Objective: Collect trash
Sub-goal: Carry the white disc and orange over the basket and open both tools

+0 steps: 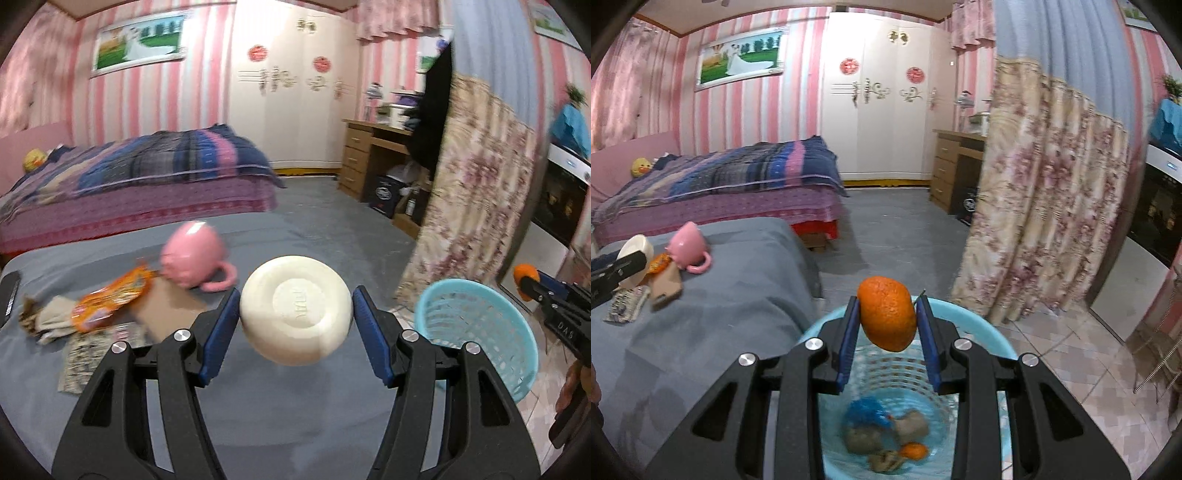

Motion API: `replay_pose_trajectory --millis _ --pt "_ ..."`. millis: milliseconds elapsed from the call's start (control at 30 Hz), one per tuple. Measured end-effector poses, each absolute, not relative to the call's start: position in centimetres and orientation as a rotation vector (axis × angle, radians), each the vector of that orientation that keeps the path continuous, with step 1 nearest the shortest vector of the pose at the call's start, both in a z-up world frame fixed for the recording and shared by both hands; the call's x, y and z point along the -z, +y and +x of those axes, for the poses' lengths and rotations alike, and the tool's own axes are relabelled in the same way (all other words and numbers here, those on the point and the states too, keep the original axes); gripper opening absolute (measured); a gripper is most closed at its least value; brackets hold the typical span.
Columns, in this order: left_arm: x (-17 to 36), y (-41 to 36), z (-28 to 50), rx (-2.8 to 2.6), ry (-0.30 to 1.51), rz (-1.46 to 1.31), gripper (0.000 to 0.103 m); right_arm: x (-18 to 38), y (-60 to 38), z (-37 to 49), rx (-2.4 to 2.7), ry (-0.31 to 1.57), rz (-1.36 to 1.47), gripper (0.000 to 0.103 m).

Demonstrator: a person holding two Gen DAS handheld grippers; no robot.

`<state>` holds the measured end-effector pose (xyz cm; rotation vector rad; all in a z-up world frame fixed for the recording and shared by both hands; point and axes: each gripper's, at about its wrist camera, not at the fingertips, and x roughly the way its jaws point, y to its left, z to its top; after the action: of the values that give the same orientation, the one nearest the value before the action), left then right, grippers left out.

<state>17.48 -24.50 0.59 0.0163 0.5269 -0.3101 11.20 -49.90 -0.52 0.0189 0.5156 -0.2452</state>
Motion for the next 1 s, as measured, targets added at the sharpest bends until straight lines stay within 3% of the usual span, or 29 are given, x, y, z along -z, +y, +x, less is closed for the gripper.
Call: replay_pose_trajectory --millis 367,767,900,1000 --pt "2.9 -34.7 17.4 0.479 0.568 0.095 0.061 3.8 -54.9 10.2 0.333 0.542 0.091 0.032" --pt "3.6 -40.5 17.5 0.618 0.575 0.139 0.062 4.5 -57.5 9.3 0.39 0.537 0.121 0.032" --pt "2.9 -41.8 18.3 0.615 0.57 0.153 0.087 4.5 -57.8 9.3 0.396 0.54 0.127 0.032" --pt "2.4 -41.4 18.9 0.604 0.567 0.14 0.088 4.6 -57.6 9.4 0.396 0.546 0.117 0.032"
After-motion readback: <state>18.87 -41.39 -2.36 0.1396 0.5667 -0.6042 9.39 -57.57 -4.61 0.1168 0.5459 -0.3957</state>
